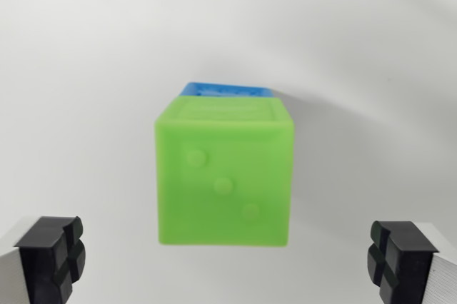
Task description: Stack cube
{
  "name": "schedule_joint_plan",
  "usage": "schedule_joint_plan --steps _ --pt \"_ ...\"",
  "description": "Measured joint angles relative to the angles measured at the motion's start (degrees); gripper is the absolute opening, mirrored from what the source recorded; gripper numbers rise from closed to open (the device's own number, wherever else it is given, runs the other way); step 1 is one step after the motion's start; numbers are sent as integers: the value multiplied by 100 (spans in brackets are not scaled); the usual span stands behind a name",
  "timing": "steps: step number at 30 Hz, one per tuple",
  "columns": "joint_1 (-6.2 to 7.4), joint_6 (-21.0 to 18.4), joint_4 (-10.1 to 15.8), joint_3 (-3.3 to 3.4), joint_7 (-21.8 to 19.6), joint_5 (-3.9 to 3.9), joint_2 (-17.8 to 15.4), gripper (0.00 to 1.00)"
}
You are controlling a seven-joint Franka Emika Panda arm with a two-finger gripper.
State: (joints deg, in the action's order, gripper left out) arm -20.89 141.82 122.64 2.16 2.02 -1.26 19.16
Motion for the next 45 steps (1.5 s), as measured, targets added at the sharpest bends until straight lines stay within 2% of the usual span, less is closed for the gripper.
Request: schedule_joint_plan --steps 9,20,30,45 --pt "0 -435 -45 4 -15 29 -393 100" --pt "0 -1051 -224 5 -30 55 -835 100" --pt "0 -1659 -487 5 -43 72 -1186 100" --pt "0 -2391 -916 6 -50 82 -1491 100"
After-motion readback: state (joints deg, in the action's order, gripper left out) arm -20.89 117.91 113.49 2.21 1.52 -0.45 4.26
